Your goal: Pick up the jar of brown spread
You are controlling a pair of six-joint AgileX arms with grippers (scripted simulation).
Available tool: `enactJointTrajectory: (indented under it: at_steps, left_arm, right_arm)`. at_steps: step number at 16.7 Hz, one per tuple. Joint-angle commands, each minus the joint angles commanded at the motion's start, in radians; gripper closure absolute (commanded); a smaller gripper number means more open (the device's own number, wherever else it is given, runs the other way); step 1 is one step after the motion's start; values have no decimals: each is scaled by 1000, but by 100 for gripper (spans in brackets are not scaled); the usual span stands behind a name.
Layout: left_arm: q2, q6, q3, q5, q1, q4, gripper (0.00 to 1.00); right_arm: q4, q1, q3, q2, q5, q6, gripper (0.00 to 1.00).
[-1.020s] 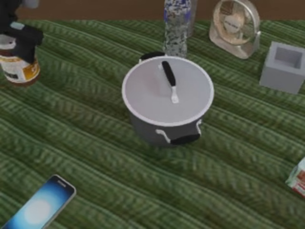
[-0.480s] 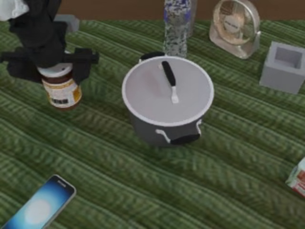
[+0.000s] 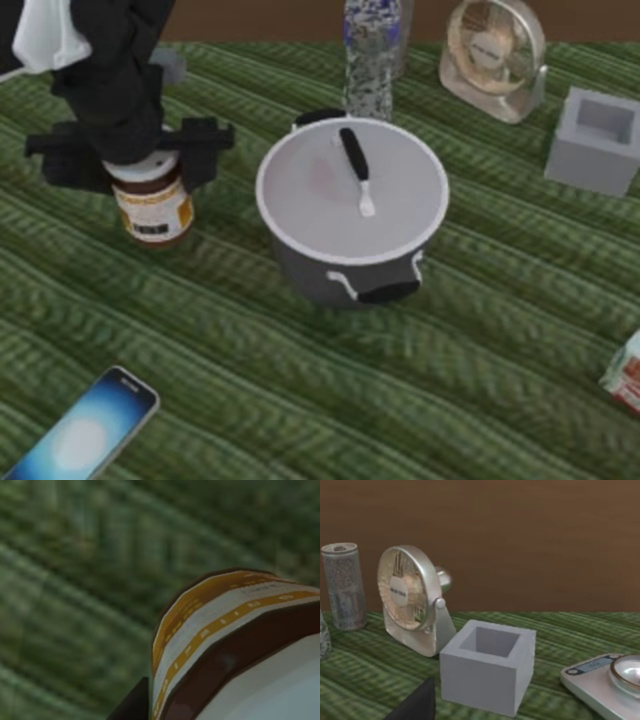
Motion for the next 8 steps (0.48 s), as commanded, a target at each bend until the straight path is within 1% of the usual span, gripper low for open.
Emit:
enactJointTrajectory:
  at_steps: [3, 8]
  left_arm:
    - [12, 2, -10, 2, 7, 15, 100]
    - [73, 8, -82, 3, 7, 158, 100]
  right_arm:
    - [0, 0, 0, 0, 0, 0, 0]
    - [0, 0, 0, 0, 0, 0, 0]
